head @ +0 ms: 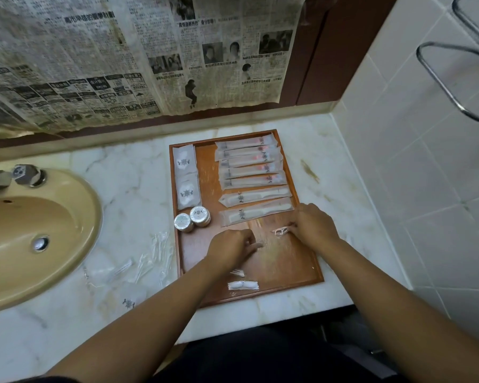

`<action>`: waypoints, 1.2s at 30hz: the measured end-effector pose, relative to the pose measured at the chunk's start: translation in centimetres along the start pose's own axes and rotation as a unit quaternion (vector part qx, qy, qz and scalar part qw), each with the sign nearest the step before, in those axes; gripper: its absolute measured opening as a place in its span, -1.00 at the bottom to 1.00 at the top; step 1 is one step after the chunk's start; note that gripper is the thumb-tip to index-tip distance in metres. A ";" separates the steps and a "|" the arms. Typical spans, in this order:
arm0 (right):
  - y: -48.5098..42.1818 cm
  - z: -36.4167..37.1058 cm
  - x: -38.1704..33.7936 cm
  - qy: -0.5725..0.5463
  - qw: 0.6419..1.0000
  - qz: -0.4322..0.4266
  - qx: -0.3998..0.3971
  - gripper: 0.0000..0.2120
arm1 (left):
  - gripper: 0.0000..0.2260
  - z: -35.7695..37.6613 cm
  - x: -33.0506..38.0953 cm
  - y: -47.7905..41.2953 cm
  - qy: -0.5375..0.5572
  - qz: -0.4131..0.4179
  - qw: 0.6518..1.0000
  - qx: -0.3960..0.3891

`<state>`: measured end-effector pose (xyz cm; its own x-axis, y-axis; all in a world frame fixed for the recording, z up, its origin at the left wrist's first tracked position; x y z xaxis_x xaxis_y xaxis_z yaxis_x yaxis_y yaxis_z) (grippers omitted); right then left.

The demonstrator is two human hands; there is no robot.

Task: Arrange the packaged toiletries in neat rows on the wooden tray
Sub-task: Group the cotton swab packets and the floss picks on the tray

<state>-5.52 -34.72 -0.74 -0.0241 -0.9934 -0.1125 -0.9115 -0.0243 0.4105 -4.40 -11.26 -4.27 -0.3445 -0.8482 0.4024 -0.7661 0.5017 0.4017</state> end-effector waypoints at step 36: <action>2.6 2.1 0.6 -0.276 0.961 -0.024 0.025 -0.83 | -0.85 -0.3 3.4 -2.0 0.514 -0.117 0.849 -0.023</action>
<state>-8.82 -35.18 -1.67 -0.1834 -0.7804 -0.5978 -0.9349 -0.0494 0.3514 -3.89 -15.09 -3.41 0.4880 -0.3400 0.8039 -0.7185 0.3665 0.5912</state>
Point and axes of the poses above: each hand's wrist, its own y-axis away from the middle knuckle, its own z-axis out of the palm, x = y × z, the point moved 1 cm from there along -y, towards the middle knuckle, and after that the axes turned 9 degrees about -x, right-handed, at the moved point
